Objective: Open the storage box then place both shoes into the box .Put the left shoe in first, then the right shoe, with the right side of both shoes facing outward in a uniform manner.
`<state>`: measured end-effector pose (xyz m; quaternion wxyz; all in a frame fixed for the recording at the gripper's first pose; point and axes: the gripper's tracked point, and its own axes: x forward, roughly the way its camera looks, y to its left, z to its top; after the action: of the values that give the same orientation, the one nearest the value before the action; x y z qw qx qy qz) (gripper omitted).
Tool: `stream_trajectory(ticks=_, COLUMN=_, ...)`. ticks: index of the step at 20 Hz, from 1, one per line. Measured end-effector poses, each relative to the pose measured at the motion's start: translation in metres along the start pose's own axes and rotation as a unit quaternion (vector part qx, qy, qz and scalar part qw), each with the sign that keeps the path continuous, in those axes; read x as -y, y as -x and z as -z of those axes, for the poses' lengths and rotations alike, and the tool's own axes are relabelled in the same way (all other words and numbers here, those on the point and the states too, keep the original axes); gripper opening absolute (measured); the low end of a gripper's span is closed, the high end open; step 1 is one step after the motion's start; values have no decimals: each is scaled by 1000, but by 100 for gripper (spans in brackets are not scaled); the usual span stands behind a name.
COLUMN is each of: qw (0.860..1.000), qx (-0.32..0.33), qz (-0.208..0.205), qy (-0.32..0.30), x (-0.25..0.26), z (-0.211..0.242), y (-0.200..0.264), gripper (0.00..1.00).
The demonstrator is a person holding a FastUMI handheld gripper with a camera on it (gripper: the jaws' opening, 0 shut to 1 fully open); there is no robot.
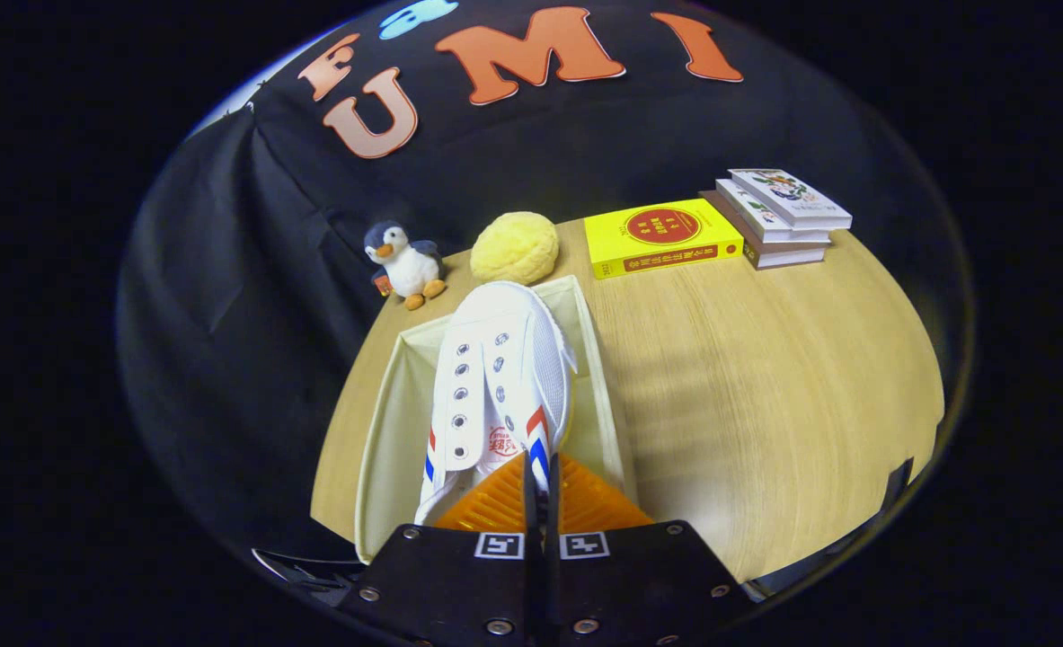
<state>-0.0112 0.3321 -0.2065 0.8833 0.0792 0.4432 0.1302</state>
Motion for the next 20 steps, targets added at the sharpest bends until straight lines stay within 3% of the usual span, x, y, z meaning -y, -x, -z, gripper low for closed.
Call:
stream_trajectory(ticks=5, qw=998, qx=-17, qz=44, qy=40, x=4, z=9, y=-10, gripper=1)
stream_trajectory(ticks=8, qw=998, qx=-32, qz=39, qy=46, x=-4, z=15, y=-16, gripper=4)
stream_trajectory(ticks=12, qw=1000, qx=10, qz=9, qy=24, x=-16, z=-19, y=-2, gripper=27)
stream_trajectory(ticks=14, qw=999, qx=25, qz=1, qy=20, x=-14, z=-34, y=11, gripper=45)
stream_trajectory(ticks=15, qw=999, qx=35, qz=2, qy=23, x=-8, z=-41, y=20, gripper=64)
stream_trajectory(ticks=18, qw=996, qx=79, qz=14, qy=34, x=17, z=-69, y=51, gripper=98)
stream_trajectory(ticks=20, qw=993, qx=107, qz=20, qy=39, x=35, z=-88, y=75, gripper=99)
